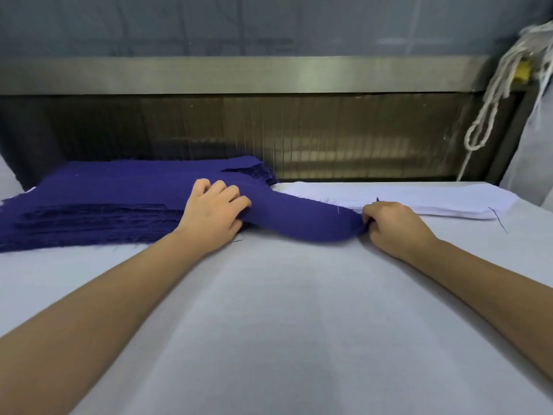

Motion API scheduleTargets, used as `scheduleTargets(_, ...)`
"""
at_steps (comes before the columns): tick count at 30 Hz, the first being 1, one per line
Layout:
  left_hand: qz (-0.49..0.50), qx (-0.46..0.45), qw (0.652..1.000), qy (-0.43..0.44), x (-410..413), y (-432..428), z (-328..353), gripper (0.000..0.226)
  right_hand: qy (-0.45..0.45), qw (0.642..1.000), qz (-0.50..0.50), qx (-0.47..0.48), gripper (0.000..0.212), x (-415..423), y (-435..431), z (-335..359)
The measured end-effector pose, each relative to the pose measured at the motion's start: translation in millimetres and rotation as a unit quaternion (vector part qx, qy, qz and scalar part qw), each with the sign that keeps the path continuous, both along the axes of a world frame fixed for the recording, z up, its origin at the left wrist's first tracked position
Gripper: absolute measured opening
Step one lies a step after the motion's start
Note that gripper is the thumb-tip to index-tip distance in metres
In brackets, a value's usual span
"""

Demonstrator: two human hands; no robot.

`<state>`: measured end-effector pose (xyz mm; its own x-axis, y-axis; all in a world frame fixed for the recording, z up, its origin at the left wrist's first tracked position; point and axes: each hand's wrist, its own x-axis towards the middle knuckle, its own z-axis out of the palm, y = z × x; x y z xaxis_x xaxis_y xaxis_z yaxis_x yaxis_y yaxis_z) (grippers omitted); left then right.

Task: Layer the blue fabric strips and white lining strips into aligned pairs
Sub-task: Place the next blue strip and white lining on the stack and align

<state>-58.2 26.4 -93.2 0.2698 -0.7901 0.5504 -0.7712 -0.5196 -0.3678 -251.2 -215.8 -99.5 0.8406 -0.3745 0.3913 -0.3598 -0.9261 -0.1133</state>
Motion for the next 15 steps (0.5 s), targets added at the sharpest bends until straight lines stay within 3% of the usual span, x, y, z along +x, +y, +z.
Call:
scheduleTargets(4, -0.03, 0.002, 0.999, -0.018, -1.9, 0.6, 2.5, 0.013, 0.004, 0.999, -0.04, -0.021, 0.016, -0.9, -6.6, -1.0)
scheduleTargets(7, -0.089, 0.022, 0.994, -0.057, -5.7, -2.3, 1.6, 0.004, -0.038, 0.998, -0.054, -0.016, 0.034, -3.5, -11.0, -4.1)
scheduleTargets(10, -0.125, 0.046, 0.989, -0.065, -11.2, -4.3, -1.0, 0.018, -0.082, 0.993, -0.09, 0.003, 0.051, -6.6, -14.6, -5.9)
scheduleTargets(15, -0.147, 0.115, 0.982, 0.026, -16.6, -8.3, -2.6, 0.024, -0.028, 0.981, -0.154, -0.118, 0.024, -9.9, -19.7, -2.9)
